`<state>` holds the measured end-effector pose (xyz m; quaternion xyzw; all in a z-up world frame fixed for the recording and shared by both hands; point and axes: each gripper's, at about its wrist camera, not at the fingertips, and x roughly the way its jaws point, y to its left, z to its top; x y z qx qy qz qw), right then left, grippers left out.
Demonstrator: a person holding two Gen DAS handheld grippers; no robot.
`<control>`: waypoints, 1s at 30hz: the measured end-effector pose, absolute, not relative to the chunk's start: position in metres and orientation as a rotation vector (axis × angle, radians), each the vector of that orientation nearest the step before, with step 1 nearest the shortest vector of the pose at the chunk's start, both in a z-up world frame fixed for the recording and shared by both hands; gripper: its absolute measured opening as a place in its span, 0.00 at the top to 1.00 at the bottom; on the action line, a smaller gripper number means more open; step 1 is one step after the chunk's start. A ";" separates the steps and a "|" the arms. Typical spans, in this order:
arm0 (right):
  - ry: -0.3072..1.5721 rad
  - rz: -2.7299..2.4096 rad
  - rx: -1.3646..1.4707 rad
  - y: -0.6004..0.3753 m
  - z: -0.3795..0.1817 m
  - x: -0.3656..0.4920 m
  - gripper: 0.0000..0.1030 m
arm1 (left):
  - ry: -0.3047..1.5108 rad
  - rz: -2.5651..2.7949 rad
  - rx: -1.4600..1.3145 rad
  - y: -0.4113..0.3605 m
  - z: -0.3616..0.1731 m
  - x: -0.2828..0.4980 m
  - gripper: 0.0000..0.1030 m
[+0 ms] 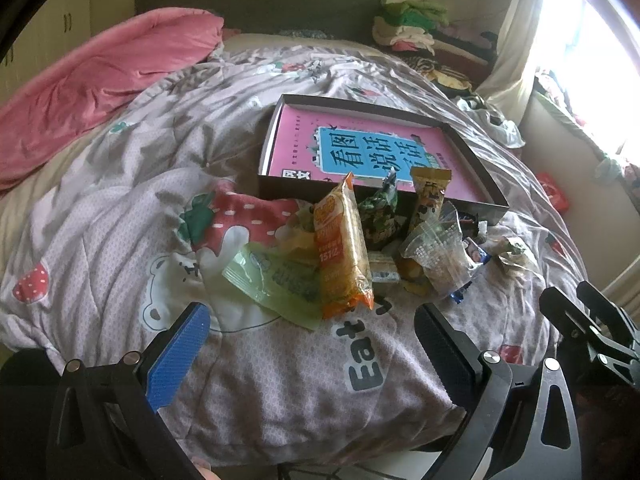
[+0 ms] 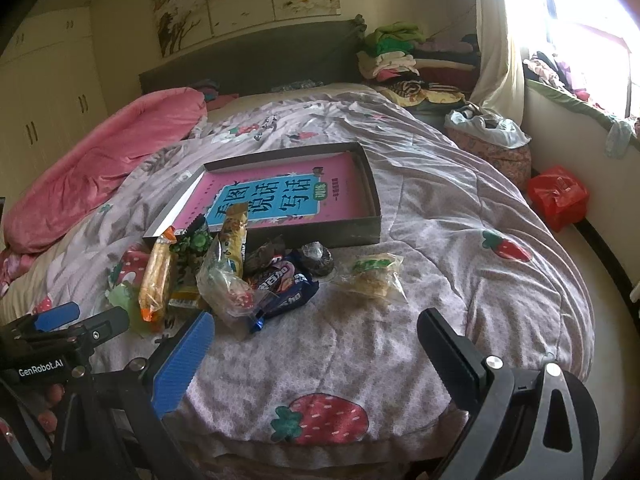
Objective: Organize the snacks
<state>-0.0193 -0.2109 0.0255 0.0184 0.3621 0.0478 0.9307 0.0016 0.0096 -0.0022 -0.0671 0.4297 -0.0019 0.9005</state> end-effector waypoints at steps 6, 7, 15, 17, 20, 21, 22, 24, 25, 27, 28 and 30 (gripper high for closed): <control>0.745 0.103 0.037 -0.210 0.025 -0.018 0.01 | 0.894 -0.004 -0.143 0.009 -0.001 0.001 0.02; 0.745 0.103 0.036 -0.210 0.025 -0.018 0.01 | 0.893 -0.005 -0.144 0.010 -0.002 0.001 0.02; 0.744 0.105 0.036 -0.210 0.025 -0.018 0.01 | 0.904 -0.018 -0.147 0.010 -0.004 0.003 0.02; 0.746 0.105 0.037 -0.210 0.024 -0.017 0.01 | 0.904 -0.018 -0.148 0.010 -0.005 0.004 0.02; 0.748 0.107 0.041 -0.209 0.023 -0.017 0.01 | 0.904 -0.018 -0.149 0.010 -0.005 0.004 0.02; 0.748 0.108 0.042 -0.209 0.024 -0.017 0.01 | 0.904 -0.019 -0.150 0.010 -0.005 0.004 0.02; 0.748 0.108 0.042 -0.209 0.024 -0.017 0.01 | 0.905 -0.020 -0.151 0.010 -0.006 0.004 0.02; 0.750 0.108 0.042 -0.209 0.023 -0.017 0.01 | 0.906 -0.020 -0.151 0.010 -0.006 0.004 0.02; 0.754 0.111 0.048 -0.209 0.023 -0.016 0.01 | 0.907 -0.024 -0.153 0.010 -0.007 0.004 0.02; 0.753 0.110 0.058 -0.211 0.023 -0.015 0.01 | 0.911 -0.023 -0.159 0.010 -0.008 0.005 0.02; 0.753 0.109 0.062 -0.210 0.022 -0.014 0.01 | 0.913 -0.025 -0.165 0.011 -0.008 0.005 0.02; 0.753 0.108 0.070 -0.212 0.022 -0.013 0.01 | 0.915 -0.024 -0.176 0.014 -0.009 0.006 0.02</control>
